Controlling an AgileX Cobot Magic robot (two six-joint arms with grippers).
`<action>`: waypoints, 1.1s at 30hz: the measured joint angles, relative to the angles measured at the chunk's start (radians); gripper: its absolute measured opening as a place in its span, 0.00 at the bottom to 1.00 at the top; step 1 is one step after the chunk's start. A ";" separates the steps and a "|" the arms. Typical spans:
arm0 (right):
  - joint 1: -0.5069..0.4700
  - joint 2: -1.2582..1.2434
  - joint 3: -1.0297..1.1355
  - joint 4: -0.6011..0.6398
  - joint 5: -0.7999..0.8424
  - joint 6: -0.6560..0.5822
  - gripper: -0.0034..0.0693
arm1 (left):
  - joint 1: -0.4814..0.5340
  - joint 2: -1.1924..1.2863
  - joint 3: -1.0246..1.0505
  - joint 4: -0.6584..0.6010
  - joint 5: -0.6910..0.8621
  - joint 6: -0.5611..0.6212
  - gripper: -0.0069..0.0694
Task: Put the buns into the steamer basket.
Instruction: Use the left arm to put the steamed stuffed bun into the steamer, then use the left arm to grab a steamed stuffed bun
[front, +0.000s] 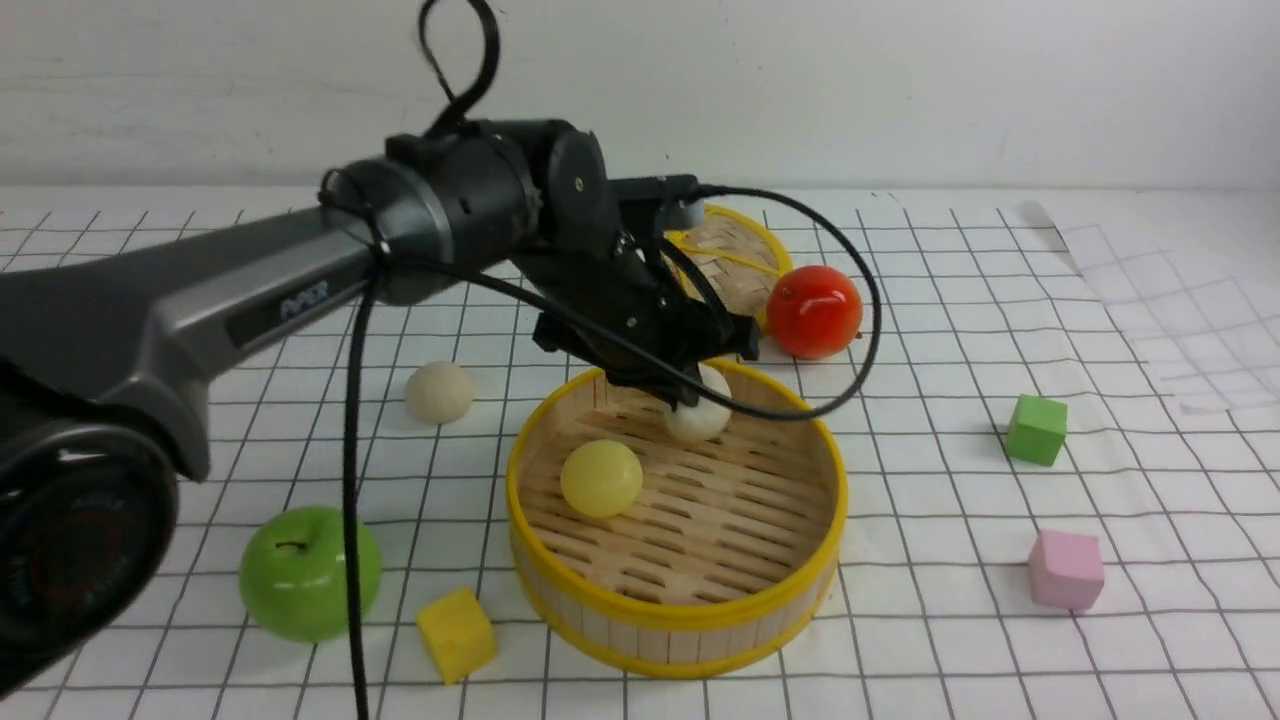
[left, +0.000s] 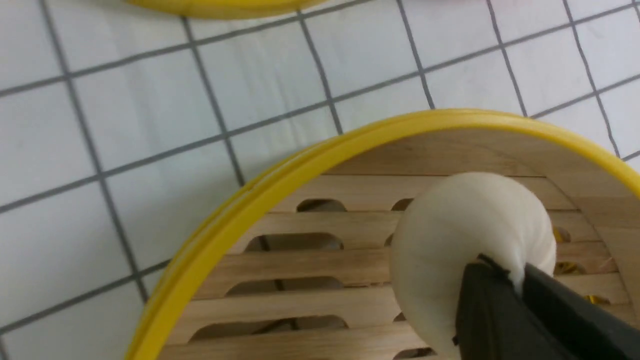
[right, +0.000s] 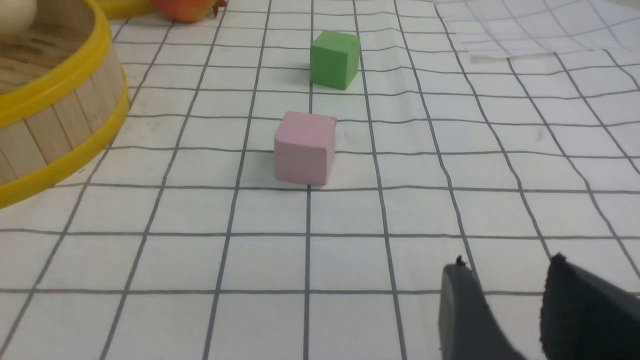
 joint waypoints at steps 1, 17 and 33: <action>0.000 0.000 0.000 0.000 0.000 0.000 0.38 | -0.002 0.010 0.000 -0.001 0.000 0.000 0.10; 0.000 0.000 0.000 0.000 0.000 0.000 0.38 | -0.002 -0.036 -0.002 0.038 0.078 0.000 0.59; 0.000 0.000 0.000 0.000 0.000 0.000 0.38 | 0.261 -0.088 -0.033 0.270 0.151 -0.148 0.68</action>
